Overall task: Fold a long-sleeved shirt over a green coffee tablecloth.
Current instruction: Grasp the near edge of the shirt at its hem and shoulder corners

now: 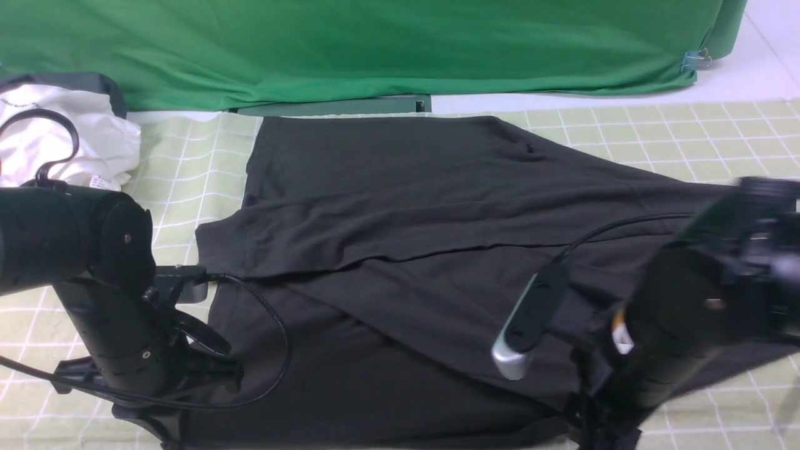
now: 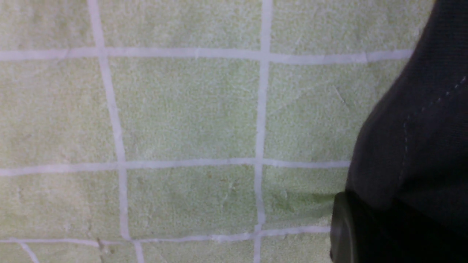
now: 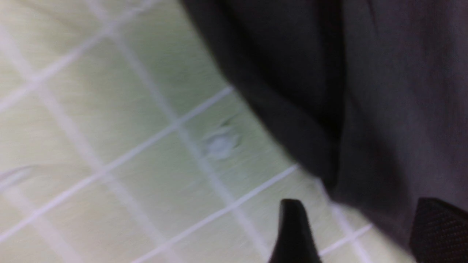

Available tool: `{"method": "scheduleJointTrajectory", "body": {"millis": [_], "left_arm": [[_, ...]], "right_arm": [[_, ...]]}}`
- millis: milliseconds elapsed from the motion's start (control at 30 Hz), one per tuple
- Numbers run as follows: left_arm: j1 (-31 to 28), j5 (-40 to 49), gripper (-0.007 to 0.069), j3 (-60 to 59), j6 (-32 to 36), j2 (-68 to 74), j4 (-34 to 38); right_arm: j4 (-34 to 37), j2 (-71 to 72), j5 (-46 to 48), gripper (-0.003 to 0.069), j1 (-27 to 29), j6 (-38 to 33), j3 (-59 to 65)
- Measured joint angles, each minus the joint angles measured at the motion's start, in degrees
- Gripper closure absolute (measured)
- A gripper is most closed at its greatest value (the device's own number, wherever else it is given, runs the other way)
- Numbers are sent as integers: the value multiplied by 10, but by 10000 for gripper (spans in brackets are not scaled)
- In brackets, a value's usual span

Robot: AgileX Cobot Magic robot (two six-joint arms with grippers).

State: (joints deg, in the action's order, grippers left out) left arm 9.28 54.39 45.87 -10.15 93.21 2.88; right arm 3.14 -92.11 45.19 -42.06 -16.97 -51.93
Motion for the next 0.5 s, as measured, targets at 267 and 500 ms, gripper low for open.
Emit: {"method": "scheduleJointTrajectory", "body": {"millis": [267, 500], "left_arm": [[0, -4, 605, 0, 0, 0, 2], [0, -4, 605, 0, 28, 0, 2]], "right_arm": [[-31, -71, -12, 298, -1, -16, -23], [-31, -76, -19, 580, -1, -30, -23]]}}
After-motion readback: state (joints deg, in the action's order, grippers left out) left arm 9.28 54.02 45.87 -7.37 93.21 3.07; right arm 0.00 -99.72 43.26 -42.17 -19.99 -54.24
